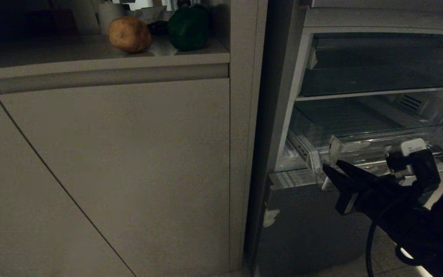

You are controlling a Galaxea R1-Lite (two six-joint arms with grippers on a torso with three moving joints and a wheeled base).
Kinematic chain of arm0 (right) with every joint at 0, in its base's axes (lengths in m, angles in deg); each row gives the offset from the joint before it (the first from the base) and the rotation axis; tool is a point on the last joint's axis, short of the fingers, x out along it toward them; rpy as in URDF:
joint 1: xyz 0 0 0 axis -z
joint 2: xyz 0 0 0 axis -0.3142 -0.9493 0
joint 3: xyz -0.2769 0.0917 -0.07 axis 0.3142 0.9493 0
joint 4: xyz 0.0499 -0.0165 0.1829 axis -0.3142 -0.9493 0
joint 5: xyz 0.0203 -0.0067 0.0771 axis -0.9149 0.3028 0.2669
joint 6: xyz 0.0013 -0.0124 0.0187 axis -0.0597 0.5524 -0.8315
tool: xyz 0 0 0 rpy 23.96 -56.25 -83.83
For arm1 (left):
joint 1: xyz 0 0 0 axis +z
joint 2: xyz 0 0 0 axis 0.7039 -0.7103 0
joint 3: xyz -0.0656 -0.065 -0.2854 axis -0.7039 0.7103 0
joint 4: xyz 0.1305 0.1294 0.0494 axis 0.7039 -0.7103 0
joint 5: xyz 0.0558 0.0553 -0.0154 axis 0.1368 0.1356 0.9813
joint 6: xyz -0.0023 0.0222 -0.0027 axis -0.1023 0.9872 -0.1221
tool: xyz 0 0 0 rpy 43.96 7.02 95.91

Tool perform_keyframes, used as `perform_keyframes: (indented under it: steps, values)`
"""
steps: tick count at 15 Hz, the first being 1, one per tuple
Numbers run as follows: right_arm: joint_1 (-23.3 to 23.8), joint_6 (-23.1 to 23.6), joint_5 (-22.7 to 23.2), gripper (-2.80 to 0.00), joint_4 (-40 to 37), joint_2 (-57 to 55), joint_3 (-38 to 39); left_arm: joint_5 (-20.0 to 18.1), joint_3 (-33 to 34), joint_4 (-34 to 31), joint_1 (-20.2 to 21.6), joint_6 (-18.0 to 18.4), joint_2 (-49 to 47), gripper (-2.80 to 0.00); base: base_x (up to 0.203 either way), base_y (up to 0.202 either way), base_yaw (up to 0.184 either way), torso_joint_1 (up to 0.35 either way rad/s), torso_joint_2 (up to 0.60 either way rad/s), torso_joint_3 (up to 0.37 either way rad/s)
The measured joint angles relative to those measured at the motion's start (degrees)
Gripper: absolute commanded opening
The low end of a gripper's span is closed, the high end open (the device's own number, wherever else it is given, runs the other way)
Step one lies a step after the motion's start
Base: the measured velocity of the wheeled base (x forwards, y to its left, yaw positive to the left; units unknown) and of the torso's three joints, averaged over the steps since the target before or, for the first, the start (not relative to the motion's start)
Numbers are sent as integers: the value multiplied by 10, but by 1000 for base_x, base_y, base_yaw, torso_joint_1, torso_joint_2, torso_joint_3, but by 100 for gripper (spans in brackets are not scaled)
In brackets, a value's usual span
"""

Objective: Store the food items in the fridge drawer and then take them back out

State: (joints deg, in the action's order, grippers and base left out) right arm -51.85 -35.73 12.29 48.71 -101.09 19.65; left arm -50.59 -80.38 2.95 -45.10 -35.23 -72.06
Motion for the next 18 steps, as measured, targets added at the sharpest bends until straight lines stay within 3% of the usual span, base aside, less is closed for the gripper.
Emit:
perform_keyframes:
  steps: [6, 7, 11, 14, 16, 18]
  values:
    - [-2, 1, -1, 0, -1, 101, 107, 0, 0, 0, 0, 0, 0, -280, 0, 0, 0, 0, 0, 0]
    - [-2, 1, -1, -280, -2, 123, 123, 0, 0, 0, 0, 0, 0, -280, 0, 0, 0, 0, 0, 0]
    - [0, 17, -5, -280, -11, 213, 169, 0, 0, 0, 0, 0, 0, -280, 0, 0, 0, 0, 0, 0]
    - [11, 27, -24, -280, -79, 308, 173, 0, 0, 0, 0, 0, 0, -280, 0, 0, 0, 0, 0, 0]
    - [44, 37, -36, -280, -172, 392, 153, 0, 0, 0, 0, 0, 0, -280, 0, 0, 0, 0, 0, 0]
    - [136, 42, -32, -280, -297, 477, 123, 0, 0, 0, 0, 0, 0, -280, 0, 0, 0, 0, 0, 0]
